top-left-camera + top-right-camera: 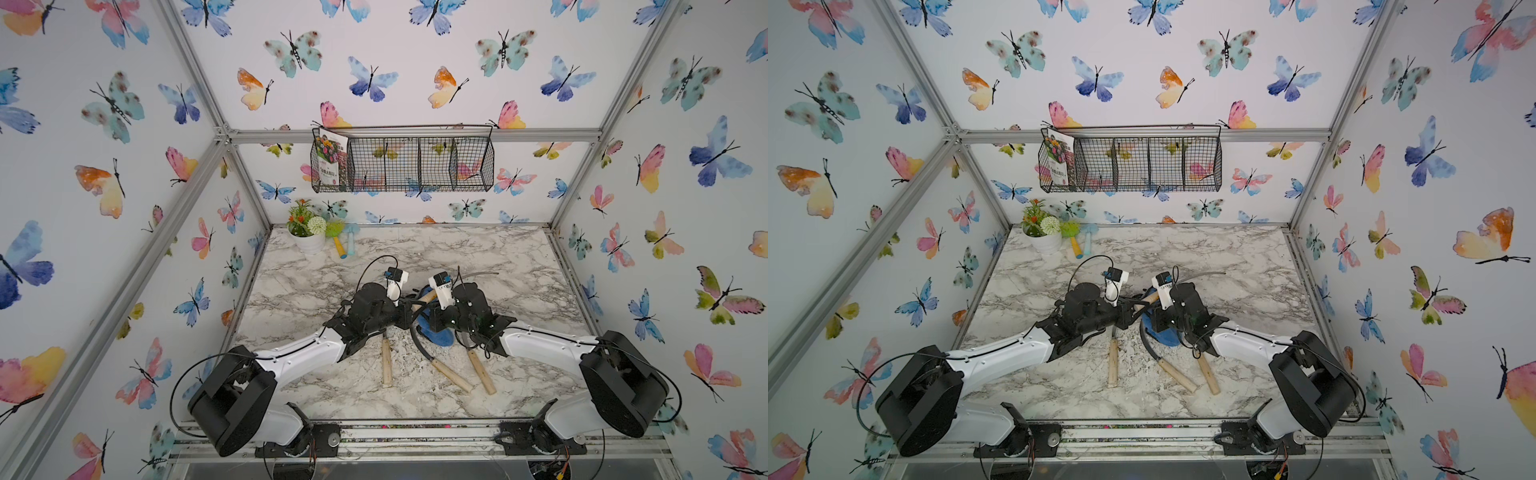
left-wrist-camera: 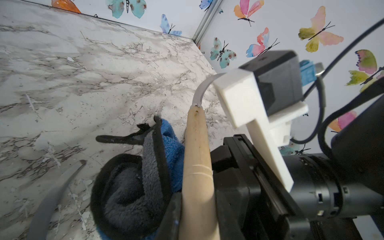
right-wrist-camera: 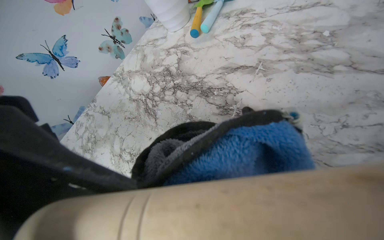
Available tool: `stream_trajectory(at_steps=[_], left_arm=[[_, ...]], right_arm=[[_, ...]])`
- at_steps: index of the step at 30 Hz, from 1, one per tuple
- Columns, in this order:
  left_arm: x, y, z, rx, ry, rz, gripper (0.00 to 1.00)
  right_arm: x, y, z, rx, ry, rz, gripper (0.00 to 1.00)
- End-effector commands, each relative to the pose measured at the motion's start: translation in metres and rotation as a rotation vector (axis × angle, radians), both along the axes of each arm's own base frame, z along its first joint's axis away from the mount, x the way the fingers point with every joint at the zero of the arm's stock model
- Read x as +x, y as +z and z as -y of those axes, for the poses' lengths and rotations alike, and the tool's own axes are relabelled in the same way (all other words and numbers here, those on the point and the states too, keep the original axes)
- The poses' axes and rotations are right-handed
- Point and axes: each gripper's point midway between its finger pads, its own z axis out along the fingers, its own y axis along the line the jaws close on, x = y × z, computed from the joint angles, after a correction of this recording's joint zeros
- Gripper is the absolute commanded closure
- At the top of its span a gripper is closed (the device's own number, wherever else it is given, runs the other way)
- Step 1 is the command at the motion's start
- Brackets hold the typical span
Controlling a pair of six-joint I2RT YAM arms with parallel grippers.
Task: Wipe small sickles with rags
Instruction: Adjust the small sickle.
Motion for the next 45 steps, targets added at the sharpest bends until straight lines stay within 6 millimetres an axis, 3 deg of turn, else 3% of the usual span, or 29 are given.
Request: stream_trajectory(at_steps=[1,6,10,14,18,25,31,40,45], left_arm=[[-0.031,-0.032,0.019,0.037,-0.146,-0.116,1.00],[-0.032,-0.047,0.025,0.057,-0.155,-0.151,1.00],[-0.032,-0.036,0.016,0.044,-0.113,-0.120,1.00],[-0.034,-0.020,0.005,0.037,-0.086,-0.068,1.00],[-0.036,-0.018,0.000,0.033,-0.071,-0.075,1.00],[-0.041,-0.016,0.003,0.024,-0.102,-0.076,1.00],[-0.041,-0.032,0.011,0.043,-0.134,-0.125,1.00],[-0.038,-0.053,0.019,0.081,-0.151,-0.179,1.00],[-0.037,-0.059,0.021,0.094,-0.156,-0.195,1.00]], right_arm=[[0.008,0.062,-0.010,0.123,0.010,0.169,0.98],[0.022,0.051,0.005,0.074,-0.104,0.158,0.98],[0.035,0.042,0.017,0.071,-0.162,0.111,0.98],[0.041,0.048,0.025,0.063,-0.201,0.108,0.98],[0.051,0.054,0.030,0.059,-0.249,0.100,0.98],[0.067,0.080,0.015,0.087,-0.229,0.118,0.98],[0.074,0.099,-0.005,0.099,-0.156,0.124,0.98],[0.062,0.124,-0.018,0.120,-0.042,0.227,0.98],[0.049,0.124,-0.026,0.153,0.032,0.242,0.98]])
